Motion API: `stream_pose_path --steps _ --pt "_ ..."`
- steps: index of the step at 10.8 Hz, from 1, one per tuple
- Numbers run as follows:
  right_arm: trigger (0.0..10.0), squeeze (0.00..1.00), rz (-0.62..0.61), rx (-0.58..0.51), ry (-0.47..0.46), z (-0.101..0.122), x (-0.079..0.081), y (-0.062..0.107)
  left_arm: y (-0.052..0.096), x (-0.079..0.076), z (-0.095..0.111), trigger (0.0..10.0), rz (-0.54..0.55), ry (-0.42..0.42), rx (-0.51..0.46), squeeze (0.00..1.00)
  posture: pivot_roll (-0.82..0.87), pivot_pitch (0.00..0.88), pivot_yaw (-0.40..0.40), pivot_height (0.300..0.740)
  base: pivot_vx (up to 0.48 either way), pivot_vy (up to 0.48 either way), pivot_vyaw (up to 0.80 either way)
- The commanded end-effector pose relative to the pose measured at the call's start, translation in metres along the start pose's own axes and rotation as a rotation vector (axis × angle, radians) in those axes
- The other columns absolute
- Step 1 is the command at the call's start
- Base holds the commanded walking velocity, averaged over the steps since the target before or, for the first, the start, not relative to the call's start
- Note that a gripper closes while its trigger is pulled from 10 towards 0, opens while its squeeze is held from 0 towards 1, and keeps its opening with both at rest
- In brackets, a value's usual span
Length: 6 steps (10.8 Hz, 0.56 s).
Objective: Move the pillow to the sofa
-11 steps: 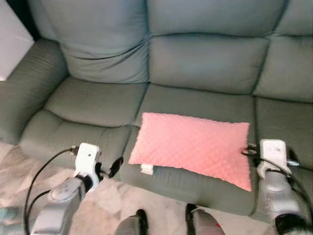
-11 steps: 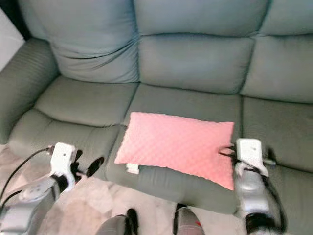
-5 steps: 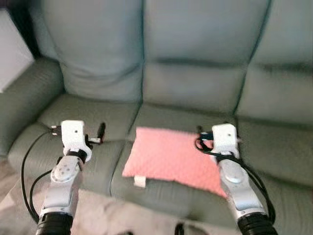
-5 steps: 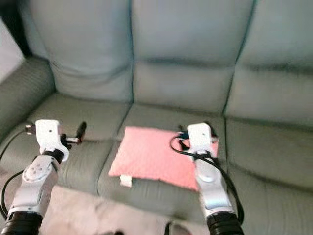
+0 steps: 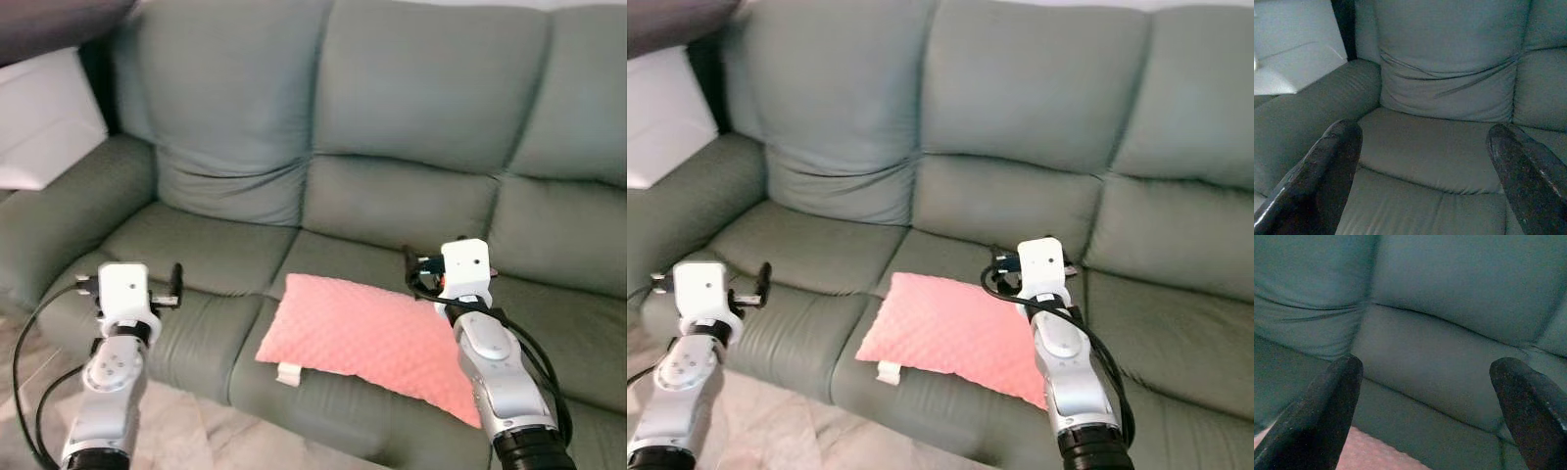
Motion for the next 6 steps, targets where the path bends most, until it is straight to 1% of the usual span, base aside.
stream_pose_path --steps 1,2,3,4,5,6 --pt "10.0 0.0 0.076 -0.002 -0.002 0.009 0.011 0.001 0.0 -0.002 0.011 10.0 0.017 -0.003 -0.03 0.0 -0.08 0.0 0.036 0.74 0.0 0.0 0.0" --pt "10.0 0.0 0.127 -0.004 0.033 0.014 0.018 0.003 0.003 -0.009 0.014 10.0 -0.002 0.0 -0.038 0.0 -0.08 0.0 0.029 0.74 0.0 0.0 0.0" --pt "10.0 0.0 0.133 -0.012 0.035 0.02 0.018 0.004 0.01 -0.013 0.016 10.0 -0.033 0.036 -0.048 0.0 -0.08 0.0 0.022 0.74 0.0 0.0 0.0" --pt "10.0 0.0 0.137 -0.035 0.049 0.027 0.02 0.006 0.017 -0.011 0.015 10.0 -0.021 0.04 -0.044 0.0 -0.07 0.0 0.013 0.74 0.0 0.0 0.0" --pt "10.0 0.0 0.103 -0.05 0.027 0.03 0.019 0.006 0.023 -0.01 0.012 10.0 -0.007 0.063 -0.03 0.0 -0.07 0.0 0.013 0.74 0.0 0.0 0.0" --pt "10.0 0.0 0.078 -0.061 0.036 0.03 0.019 0.006 0.026 -0.007 0.011 10.0 0.019 0.086 -0.027 0.0 -0.07 0.0 0.014 0.74 0.0 0.0 0.0"
Point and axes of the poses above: a point about 5 cm out from each wrist's last joint towards the gripper, its own y axis pointing back from the gripper into the wrist, its own z axis along the axis of the wrist's last joint, x = y × z, the point moved 6 cm from there along -y, pointing out of the wrist towards the gripper, and after that the axes turned 13 degrees about -y, right-handed, at the moved point
